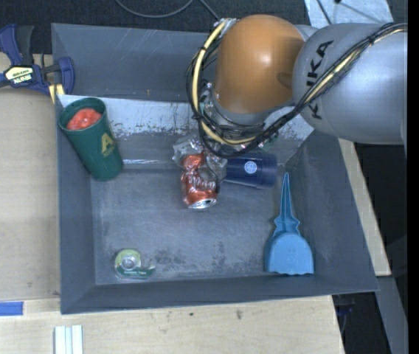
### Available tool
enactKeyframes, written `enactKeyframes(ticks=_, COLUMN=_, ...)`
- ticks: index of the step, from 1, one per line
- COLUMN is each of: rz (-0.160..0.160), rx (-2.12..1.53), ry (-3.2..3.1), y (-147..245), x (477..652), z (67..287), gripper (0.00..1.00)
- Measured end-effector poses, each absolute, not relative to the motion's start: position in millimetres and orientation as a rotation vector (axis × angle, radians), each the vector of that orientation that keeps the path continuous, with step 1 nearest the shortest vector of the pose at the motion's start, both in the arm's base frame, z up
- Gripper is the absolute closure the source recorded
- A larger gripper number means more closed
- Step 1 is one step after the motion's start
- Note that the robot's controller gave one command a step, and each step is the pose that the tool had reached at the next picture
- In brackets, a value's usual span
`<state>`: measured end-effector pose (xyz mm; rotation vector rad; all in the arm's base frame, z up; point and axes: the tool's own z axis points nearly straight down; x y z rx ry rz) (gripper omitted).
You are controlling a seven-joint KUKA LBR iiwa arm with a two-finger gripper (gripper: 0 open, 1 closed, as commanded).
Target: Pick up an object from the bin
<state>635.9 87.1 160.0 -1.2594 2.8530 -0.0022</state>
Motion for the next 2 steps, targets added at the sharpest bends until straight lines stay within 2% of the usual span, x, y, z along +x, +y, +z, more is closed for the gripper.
enactKeyframes(ticks=1, rz=0.006, rx=-1.262, ry=2.868, y=86, x=633.1, z=111, gripper=1.00)
enactKeyframes(ticks=2, rz=-0.005, rx=-1.249, ry=2.846, y=87, x=638.3, z=169, gripper=1.00)
